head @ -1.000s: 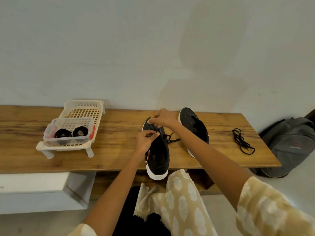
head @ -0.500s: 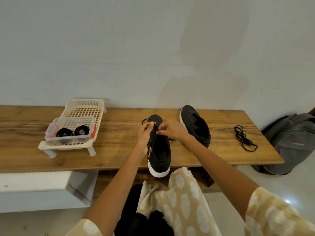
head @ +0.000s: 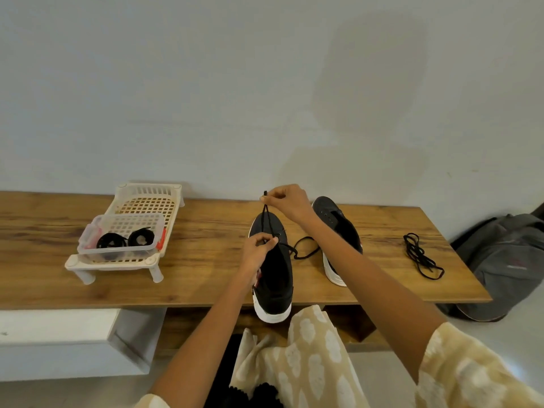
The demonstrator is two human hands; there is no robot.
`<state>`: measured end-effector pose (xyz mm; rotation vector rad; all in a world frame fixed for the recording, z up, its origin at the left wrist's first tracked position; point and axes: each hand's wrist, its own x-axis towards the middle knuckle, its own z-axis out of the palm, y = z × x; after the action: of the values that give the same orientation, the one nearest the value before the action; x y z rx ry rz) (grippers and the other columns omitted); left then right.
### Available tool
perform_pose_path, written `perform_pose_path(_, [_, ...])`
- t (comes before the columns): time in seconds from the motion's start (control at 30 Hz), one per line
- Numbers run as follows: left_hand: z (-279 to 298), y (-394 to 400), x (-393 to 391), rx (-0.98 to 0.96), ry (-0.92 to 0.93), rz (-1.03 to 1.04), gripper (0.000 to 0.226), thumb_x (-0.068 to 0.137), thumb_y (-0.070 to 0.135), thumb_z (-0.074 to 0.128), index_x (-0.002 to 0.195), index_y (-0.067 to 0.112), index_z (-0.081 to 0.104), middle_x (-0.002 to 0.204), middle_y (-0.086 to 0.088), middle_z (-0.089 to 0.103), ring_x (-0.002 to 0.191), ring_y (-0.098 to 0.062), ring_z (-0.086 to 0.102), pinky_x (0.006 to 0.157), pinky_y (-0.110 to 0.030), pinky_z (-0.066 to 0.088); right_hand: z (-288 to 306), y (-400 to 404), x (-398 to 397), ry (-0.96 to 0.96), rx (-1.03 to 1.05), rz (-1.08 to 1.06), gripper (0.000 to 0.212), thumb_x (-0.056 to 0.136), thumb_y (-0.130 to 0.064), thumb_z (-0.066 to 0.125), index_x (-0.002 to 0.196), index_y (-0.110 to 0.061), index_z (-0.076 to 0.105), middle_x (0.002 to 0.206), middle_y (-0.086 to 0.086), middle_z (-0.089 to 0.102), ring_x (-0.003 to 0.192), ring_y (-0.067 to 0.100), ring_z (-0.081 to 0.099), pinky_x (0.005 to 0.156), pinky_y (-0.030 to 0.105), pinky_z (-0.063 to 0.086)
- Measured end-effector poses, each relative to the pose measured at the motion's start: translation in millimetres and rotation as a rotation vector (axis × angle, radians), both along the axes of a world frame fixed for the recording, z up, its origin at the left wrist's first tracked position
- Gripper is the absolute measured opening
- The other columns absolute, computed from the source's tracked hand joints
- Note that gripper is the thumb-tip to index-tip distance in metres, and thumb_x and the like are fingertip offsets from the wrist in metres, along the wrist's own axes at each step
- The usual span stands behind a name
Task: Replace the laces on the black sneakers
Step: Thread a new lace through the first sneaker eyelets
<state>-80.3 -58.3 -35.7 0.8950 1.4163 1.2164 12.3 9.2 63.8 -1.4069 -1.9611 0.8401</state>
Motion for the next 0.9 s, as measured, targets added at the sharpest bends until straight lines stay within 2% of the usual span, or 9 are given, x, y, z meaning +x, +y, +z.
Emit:
perform_pose_path(0.1, [-2.3, 5.0, -8.3, -0.062, -0.119, 0.02, 0.008, 0.091, 0.018, 0.061, 0.084, 0.014, 0.062, 0.087, -0.004, 0.064, 0.09, -0.021, 0.059, 0.077, -0.029, 0.046, -21.6, -10.4, 12.4, -0.061, -0.146, 0.081, 0.029, 0.087, -0.033, 0.065, 0.105, -0.011, 0.069, 0.088, -0.003, 0.066, 0.075, 0.007, 0.058, 0.073, 0.023, 0.048])
perform_pose_path(0.17, [-0.3, 6.6, -15.2, -0.085, -0.255, 0.038, 0.012, 0.095, 0.019, 0.055, 0.085, 0.013, 0.06, 0.084, -0.005, 0.063, 0.084, -0.021, 0.061, 0.073, -0.028, 0.049, -39.3, -19.5, 23.0, -0.267, -0.172, 0.186, 0.03, 0.09, -0.029, 0.063, 0.114, -0.011, 0.067, 0.101, -0.003, 0.065, 0.087, 0.01, 0.059, 0.081, 0.025, 0.047])
perform_pose_path(0.27, [7.1, 4.3, -19.8, -0.098, -0.408, 0.081, 0.016, 0.098, 0.017, 0.049, 0.085, 0.012, 0.057, 0.085, -0.004, 0.064, 0.078, -0.017, 0.062, 0.067, -0.025, 0.051, -59.2, -26.6, 28.9, -0.419, -0.098, 0.256, 0.025, 0.09, -0.028, 0.062, 0.109, -0.015, 0.071, 0.108, 0.001, 0.07, 0.101, 0.015, 0.06, 0.089, 0.032, 0.046])
perform_pose_path(0.33, [8.0, 1.3, -18.1, -0.079, -0.38, 0.091, 0.017, 0.098, 0.018, 0.049, 0.085, 0.012, 0.058, 0.086, -0.003, 0.065, 0.079, -0.015, 0.062, 0.064, -0.022, 0.052, -59.1, -26.8, 25.2, -0.395, -0.072, 0.201, 0.021, 0.088, -0.029, 0.064, 0.1, -0.015, 0.074, 0.101, 0.0, 0.071, 0.095, 0.014, 0.061, 0.084, 0.031, 0.047])
perform_pose_path(0.47, [1.6, -4.2, -9.2, -0.017, -0.127, -0.01, 0.023, 0.1, 0.029, 0.043, 0.1, 0.018, 0.064, 0.1, -0.002, 0.066, 0.096, -0.015, 0.061, 0.08, -0.025, 0.049, -43.7, -20.2, 16.7, -0.383, -0.07, 0.192, 0.02, 0.086, -0.03, 0.065, 0.087, -0.014, 0.076, 0.081, -0.005, 0.067, 0.071, 0.006, 0.056, 0.061, 0.021, 0.041])
perform_pose_path(0.63, [-9.8, -4.3, -2.0, 0.042, -0.042, -0.077, 0.016, 0.097, 0.018, 0.05, 0.102, 0.015, 0.064, 0.1, -0.002, 0.065, 0.102, -0.017, 0.058, 0.078, -0.018, 0.045, -23.9, -8.9, 11.0, -0.277, -0.067, 0.13, 0.025, 0.086, -0.032, 0.066, 0.061, -0.032, 0.059, 0.061, -0.011, 0.055, 0.062, 0.006, 0.049, 0.059, 0.024, 0.035])
perform_pose_path(0.77, [-11.9, 0.2, -1.0, 0.063, 0.096, -0.047, 0.017, 0.09, 0.021, 0.062, 0.103, 0.012, 0.069, 0.086, 0.006, 0.065, 0.086, -0.008, 0.058, 0.073, -0.016, 0.044, -31.3, -8.4, 6.2, -0.238, -0.096, 0.096, 0.023, 0.086, -0.03, 0.066, 0.064, -0.025, 0.065, 0.065, 0.001, 0.064, 0.065, 0.014, 0.053, 0.063, 0.03, 0.039])
perform_pose_path(0.83, [-12.0, 1.3, -0.6, 0.004, 0.052, 0.018, 0.02, 0.088, 0.024, 0.065, 0.103, 0.011, 0.07, 0.09, 0.002, 0.066, 0.09, -0.012, 0.059, 0.078, -0.023, 0.047, -38.7, -10.4, 1.5, -0.196, -0.103, 0.068, 0.022, 0.086, -0.031, 0.066, 0.074, -0.014, 0.071, 0.078, 0.008, 0.071, 0.07, 0.019, 0.059, 0.064, 0.03, 0.044])
perform_pose_path(0.9, [-13.4, 1.7, -2.2, -0.055, -0.024, 0.069, 0.016, 0.09, 0.024, 0.063, 0.1, 0.013, 0.07, 0.097, -0.003, 0.067, 0.095, -0.017, 0.06, 0.083, -0.03, 0.049, -45.3, -13.3, -1.4, -0.124, -0.108, 0.004, 0.023, 0.085, -0.033, 0.066, 0.079, -0.011, 0.072, 0.075, 0.003, 0.07, 0.07, 0.016, 0.062, 0.067, 0.03, 0.048])
